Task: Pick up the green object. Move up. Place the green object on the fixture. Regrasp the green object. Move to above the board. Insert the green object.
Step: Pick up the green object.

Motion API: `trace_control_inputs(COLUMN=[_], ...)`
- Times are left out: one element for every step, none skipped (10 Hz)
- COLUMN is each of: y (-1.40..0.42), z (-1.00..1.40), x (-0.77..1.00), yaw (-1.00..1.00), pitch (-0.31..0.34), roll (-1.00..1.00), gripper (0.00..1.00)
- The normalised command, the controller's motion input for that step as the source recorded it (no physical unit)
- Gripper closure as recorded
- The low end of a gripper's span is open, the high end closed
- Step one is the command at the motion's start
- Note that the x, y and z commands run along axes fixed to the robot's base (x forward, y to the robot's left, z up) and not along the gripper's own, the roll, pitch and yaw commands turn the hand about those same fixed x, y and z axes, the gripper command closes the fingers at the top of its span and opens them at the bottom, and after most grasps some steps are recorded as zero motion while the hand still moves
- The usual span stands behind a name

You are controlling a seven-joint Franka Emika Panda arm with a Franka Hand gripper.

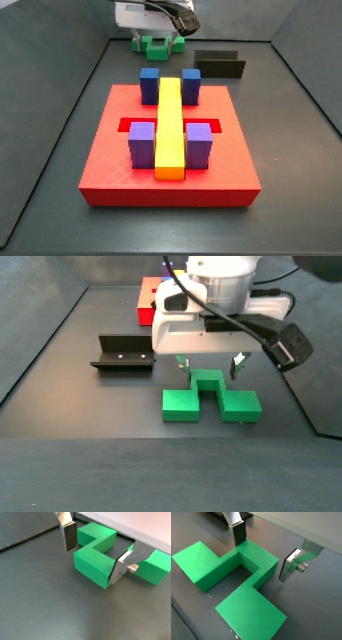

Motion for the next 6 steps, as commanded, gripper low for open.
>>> trace_control_inputs(y=[0.00,-0.02,0.04,0.17,0.00,-0.02], z=[-0.29,0.00,0.00,0.00,-0.05,-0.13], x=[0.00,0.00,0.00,0.00,0.00,0.00], yaw=[0.00,0.00,0.00,0.00,0.00,-0.05], pitch=[0.000,0.000,0.000,0.000,0.000,0.000], roll=[0.15,0.05,-0.01,-0.04,0.00,0.00], gripper=[0.00,0.00,0.00,0.00,0.00,0.00])
